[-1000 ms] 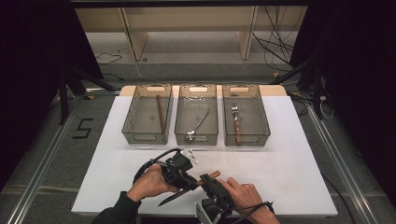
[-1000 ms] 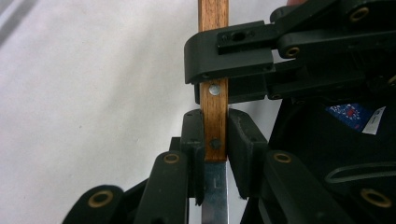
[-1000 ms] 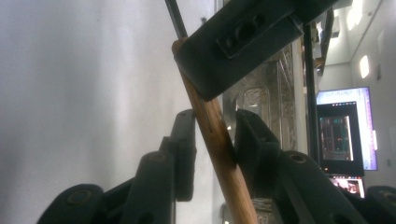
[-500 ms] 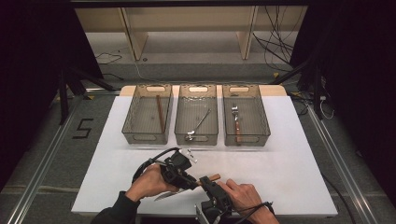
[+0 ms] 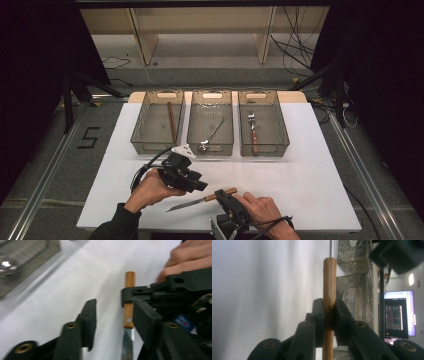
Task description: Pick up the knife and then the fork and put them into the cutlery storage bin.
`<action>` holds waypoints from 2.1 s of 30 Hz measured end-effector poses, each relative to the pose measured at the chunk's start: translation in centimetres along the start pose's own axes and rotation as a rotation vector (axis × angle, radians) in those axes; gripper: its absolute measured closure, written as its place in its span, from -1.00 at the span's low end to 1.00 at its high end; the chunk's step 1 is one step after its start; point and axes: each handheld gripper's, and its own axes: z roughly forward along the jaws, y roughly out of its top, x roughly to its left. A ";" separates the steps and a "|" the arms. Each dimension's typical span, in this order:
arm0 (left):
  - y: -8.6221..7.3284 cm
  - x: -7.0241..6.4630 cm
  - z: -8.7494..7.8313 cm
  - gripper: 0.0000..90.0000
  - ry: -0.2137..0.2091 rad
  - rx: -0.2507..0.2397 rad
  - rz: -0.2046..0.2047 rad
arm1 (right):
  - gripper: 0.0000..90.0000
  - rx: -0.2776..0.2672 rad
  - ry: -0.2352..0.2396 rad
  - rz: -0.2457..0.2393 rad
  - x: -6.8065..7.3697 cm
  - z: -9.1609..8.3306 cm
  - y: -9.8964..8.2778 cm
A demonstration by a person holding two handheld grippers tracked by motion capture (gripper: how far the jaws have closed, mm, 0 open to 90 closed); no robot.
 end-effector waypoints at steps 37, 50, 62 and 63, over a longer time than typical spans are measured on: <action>-2.6 3.4 -4.2 -0.58 0.197 -0.345 -0.113 | 0.81 0.151 0.015 0.349 -6.3 -1.2 -7.7; -4.6 2.9 -3.7 -0.63 0.201 -0.398 -0.098 | 0.81 0.174 0.061 0.801 -11.5 0.1 -12.2; -6.8 2.8 -2.0 -0.65 0.206 -0.425 -0.074 | 0.80 0.132 0.201 1.316 -16.4 3.1 -17.3; -6.9 2.8 -1.9 -0.65 0.206 -0.429 -0.074 | 0.80 0.134 0.210 1.354 -16.7 3.4 -17.7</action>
